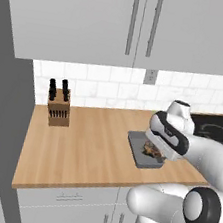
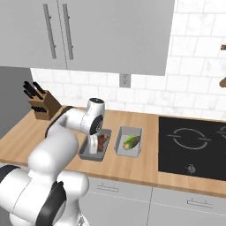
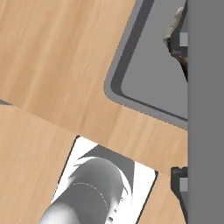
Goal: Take the meat container that has the steak and place it on the second highest rack of the freezer. Then take the vegetable container that has the lemon wedge and cucumber and place it on the highest rack of the freezer.
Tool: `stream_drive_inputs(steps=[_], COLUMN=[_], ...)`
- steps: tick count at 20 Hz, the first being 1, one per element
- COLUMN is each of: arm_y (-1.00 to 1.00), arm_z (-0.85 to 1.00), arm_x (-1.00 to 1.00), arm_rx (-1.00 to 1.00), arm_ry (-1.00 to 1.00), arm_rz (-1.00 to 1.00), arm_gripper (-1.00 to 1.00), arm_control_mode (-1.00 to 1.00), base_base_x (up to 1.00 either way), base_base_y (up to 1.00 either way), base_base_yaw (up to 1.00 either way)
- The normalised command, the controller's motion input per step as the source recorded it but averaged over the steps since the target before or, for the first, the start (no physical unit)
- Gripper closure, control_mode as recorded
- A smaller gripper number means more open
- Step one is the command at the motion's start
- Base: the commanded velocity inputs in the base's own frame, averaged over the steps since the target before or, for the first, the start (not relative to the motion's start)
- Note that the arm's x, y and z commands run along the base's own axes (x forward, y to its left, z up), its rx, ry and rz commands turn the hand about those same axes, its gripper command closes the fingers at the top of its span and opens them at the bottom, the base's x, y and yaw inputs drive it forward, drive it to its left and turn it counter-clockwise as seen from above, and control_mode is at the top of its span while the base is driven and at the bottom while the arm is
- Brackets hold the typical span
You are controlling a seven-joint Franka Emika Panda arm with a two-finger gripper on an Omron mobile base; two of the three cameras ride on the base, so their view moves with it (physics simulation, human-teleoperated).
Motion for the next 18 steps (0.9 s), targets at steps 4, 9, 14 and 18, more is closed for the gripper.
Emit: stream_drive_inputs(steps=[4,9,14,18], arm_y=[0.0,0.03,0.0,0.0], arm_z=[-0.51,-0.55,-0.2,-0.22], arm_x=[0.19,0.04,0.0,0.0], arm_rx=[0.0,0.0,0.0,0.0], arm_ry=[0.02,0.01,-0.02,-0.06], arm_rz=[0.13,0.05,0.0,0.0], arm_gripper=[-1.0,-1.0,-1.0,-1.0], arm_control_mode=[-1.0,-1.0,-1.0,-1.0], base_base_x=[0.0,0.0,0.0,0.0], base_base_y=[0.0,0.0,0.0,0.0], base_base_yaw=[0.0,0.0,0.0,0.0])
